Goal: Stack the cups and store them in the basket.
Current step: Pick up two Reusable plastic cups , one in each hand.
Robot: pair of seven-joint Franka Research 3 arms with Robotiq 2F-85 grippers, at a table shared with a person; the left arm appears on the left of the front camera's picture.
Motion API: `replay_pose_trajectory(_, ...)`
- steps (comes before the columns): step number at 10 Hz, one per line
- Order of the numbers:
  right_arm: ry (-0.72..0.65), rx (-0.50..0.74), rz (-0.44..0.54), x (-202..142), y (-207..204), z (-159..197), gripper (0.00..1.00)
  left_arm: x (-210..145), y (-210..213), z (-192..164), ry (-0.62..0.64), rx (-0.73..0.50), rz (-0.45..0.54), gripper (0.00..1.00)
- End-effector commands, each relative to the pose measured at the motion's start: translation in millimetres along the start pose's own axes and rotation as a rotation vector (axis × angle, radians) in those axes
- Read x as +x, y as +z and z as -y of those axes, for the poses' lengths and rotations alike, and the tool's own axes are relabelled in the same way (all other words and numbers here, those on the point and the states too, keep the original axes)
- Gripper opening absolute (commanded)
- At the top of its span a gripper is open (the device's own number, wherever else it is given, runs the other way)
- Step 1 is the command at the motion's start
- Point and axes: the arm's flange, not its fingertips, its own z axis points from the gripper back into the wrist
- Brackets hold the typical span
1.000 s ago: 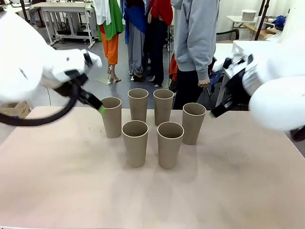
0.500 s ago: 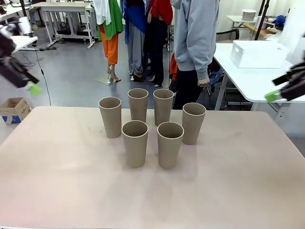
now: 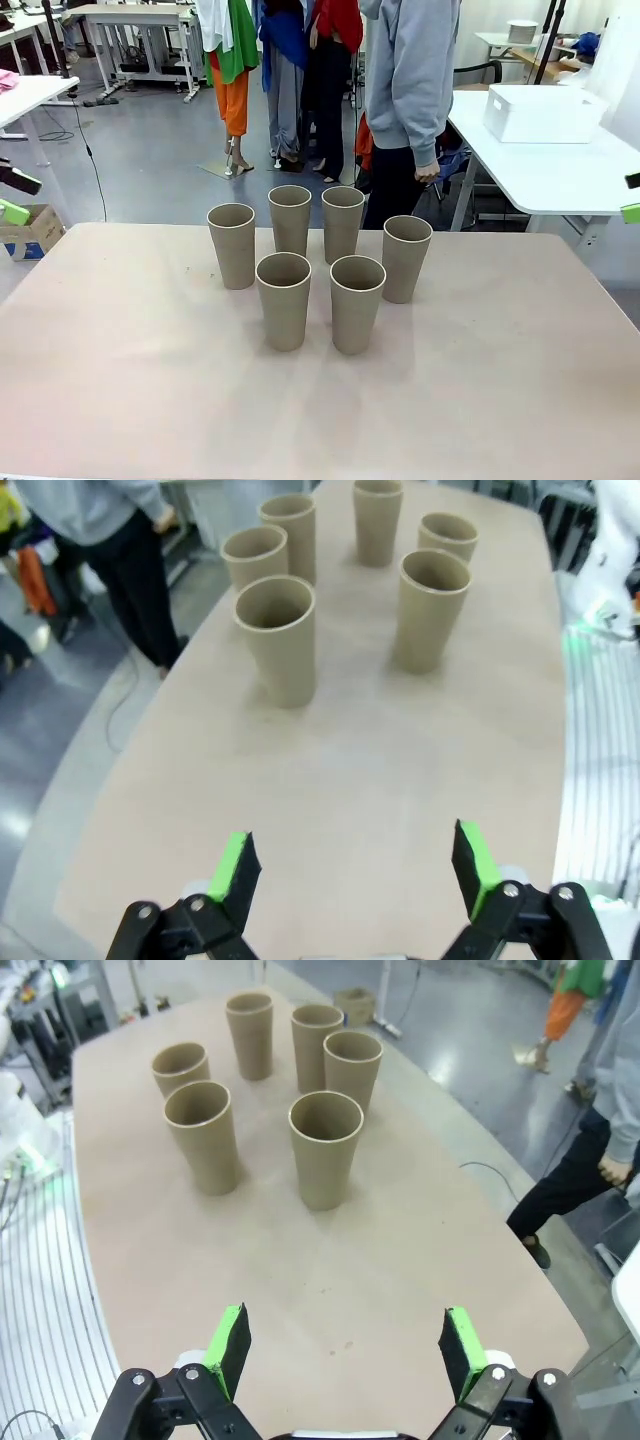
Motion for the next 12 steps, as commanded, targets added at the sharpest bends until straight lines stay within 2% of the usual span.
replay_pose_trajectory(1, 0.02, 0.024, 0.02, -28.2, -20.1, -26.1, 1.0, -20.5, -9.7, 15.4, -0.022, -0.035, 0.059, 1.0)
replay_pose_trajectory(3, 0.035, 0.028, 0.034, -31.7, -20.7, -29.6, 1.0, -30.1, -6.0, 27.2, -0.032, -0.026, 0.116, 1.0)
replay_pose_trajectory(6, 0.017, -0.002, 0.09, -31.0, -21.6, -30.4, 1.0, -31.1, -1.0, 21.3, -0.033, -0.026, 0.142, 1.0)
replay_pose_trajectory(7, 0.012, 0.021, 0.037, -12.9, -5.2, 5.1, 1.0, -34.3, -2.0, 26.0, -0.012, -0.022, 0.1, 1.0)
replay_pose_trajectory(12, 0.012, 0.021, 0.037, -12.9, -5.2, 5.1, 1.0, -34.3, -2.0, 26.0, -0.012, -0.022, 0.1, 1.0)
